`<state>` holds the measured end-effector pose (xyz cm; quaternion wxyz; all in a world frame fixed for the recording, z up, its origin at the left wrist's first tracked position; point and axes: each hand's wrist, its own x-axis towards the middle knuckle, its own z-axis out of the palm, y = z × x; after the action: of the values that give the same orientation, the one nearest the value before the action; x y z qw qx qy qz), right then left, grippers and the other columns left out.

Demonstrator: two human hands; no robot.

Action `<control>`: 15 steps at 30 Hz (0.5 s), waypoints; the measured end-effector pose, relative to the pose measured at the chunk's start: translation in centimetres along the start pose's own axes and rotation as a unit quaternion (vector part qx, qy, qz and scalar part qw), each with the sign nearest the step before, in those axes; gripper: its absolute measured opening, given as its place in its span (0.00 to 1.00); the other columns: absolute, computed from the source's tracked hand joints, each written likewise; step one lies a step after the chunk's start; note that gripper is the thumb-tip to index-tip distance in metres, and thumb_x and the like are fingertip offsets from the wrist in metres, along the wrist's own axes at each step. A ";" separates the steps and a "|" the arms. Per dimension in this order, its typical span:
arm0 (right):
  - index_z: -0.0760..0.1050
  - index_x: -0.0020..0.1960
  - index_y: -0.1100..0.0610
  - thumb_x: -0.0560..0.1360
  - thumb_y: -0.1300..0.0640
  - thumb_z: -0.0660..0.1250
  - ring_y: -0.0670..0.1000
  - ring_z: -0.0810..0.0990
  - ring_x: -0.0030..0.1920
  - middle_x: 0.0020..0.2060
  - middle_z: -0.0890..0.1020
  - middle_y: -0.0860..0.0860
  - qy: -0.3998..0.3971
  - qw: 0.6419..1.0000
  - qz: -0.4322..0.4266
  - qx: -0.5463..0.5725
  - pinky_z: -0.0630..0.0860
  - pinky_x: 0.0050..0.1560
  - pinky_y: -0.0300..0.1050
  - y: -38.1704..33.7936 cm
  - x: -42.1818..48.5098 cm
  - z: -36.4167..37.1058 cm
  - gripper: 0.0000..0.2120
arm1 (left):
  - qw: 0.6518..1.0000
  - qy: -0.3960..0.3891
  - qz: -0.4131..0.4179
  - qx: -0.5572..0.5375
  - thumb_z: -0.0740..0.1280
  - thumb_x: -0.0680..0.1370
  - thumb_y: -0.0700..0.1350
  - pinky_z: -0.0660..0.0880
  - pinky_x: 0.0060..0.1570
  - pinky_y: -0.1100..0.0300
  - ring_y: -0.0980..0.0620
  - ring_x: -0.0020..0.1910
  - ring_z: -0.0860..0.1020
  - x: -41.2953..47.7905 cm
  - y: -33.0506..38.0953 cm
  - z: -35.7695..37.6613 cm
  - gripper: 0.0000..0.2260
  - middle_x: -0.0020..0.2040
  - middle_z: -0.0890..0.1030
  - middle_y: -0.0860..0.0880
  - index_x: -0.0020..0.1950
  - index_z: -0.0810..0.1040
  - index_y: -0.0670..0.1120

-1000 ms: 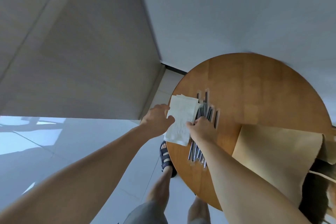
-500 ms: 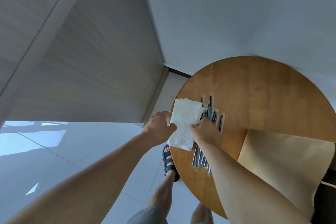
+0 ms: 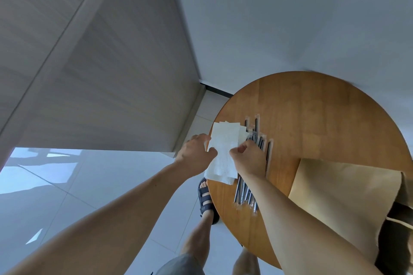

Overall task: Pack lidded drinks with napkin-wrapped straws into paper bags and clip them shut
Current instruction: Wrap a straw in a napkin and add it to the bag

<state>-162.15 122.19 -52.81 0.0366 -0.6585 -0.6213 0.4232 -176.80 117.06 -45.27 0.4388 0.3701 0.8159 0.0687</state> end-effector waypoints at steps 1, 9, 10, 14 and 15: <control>0.73 0.42 0.53 0.72 0.57 0.70 0.47 0.80 0.35 0.34 0.79 0.45 0.009 0.998 -0.003 0.064 0.72 0.29 0.34 -0.1 -0.2 0.0 0.05 | 1.000 0.002 -0.003 -0.012 0.62 0.80 0.50 0.69 0.58 0.58 0.50 0.66 0.72 0.0 0.1 0.0 0.21 0.71 0.72 0.50 0.73 0.68 0.48; 0.75 0.53 0.48 0.68 0.58 0.68 0.43 0.82 0.42 0.40 0.83 0.43 -0.029 0.915 -0.004 0.402 0.78 0.38 0.35 -0.7 -3.4 -3.0 0.15 | 0.951 -0.065 -0.105 -0.284 0.67 0.78 0.56 0.78 0.58 0.49 0.47 0.55 0.79 -0.1 1.5 0.6 0.21 0.60 0.80 0.47 0.66 0.73 0.45; 0.76 0.54 0.48 0.68 0.57 0.68 0.46 0.82 0.44 0.41 0.83 0.44 -0.046 0.910 -0.002 0.412 0.80 0.40 0.40 -0.4 -3.6 -3.5 0.15 | 0.930 -0.083 -0.126 -0.334 0.69 0.78 0.54 0.78 0.60 0.46 0.45 0.56 0.80 -0.3 1.6 0.6 0.20 0.59 0.81 0.46 0.65 0.75 0.44; 0.75 0.57 0.51 0.72 0.55 0.68 0.50 0.83 0.44 0.44 0.84 0.47 -0.014 0.907 0.011 0.420 0.81 0.38 0.45 1.1 -4.0 -4.4 0.14 | 0.877 -0.121 -0.136 -0.444 0.72 0.76 0.40 0.77 0.61 0.43 0.41 0.57 0.80 -0.7 2.3 1.0 0.15 0.59 0.81 0.41 0.61 0.77 0.39; 0.75 0.58 0.53 0.75 0.54 0.68 0.51 0.83 0.45 0.45 0.84 0.48 0.028 0.927 0.018 0.373 0.81 0.41 0.46 2.0 -3.8 -4.4 0.12 | 0.879 -0.109 -0.131 -0.445 0.71 0.76 0.40 0.77 0.60 0.44 0.41 0.56 0.81 -0.8 2.5 1.2 0.13 0.58 0.82 0.42 0.60 0.78 0.39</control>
<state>-157.47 120.60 -49.21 0.2893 -0.6202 -0.4053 0.6062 -174.29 118.10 -44.36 0.6482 0.0308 0.6875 0.3259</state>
